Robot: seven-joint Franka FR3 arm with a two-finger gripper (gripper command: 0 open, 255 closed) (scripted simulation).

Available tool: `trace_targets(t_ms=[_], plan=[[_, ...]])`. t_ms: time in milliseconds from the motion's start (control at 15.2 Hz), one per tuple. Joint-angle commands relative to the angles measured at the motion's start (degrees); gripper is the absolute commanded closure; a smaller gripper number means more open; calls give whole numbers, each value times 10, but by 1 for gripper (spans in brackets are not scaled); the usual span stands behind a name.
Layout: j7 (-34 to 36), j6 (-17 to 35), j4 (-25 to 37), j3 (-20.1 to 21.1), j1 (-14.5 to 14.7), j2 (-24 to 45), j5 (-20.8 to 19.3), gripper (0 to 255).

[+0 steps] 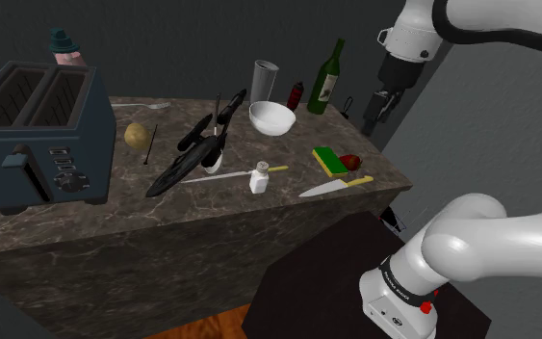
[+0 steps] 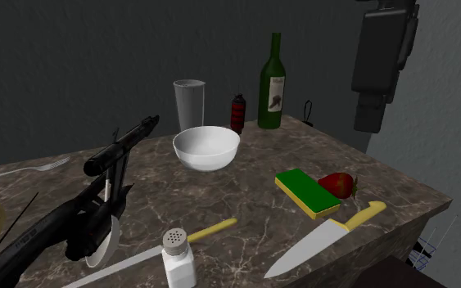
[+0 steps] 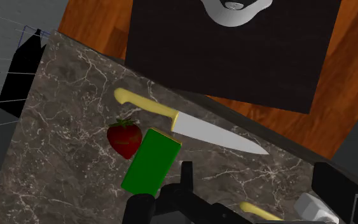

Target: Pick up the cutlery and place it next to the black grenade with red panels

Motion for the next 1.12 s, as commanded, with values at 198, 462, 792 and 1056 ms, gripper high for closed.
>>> trace_targets(t_ms=[198, 462, 792, 1056], plan=[[-13, 52, 1, 25, 19, 45, -6, 0], [-26, 117, 8, 60, 41, 108, -20, 0], [-35, 191, 26, 105, 61, 191, -48, 0], [-34, 243, 47, 143, 74, 259, -82, 0]])
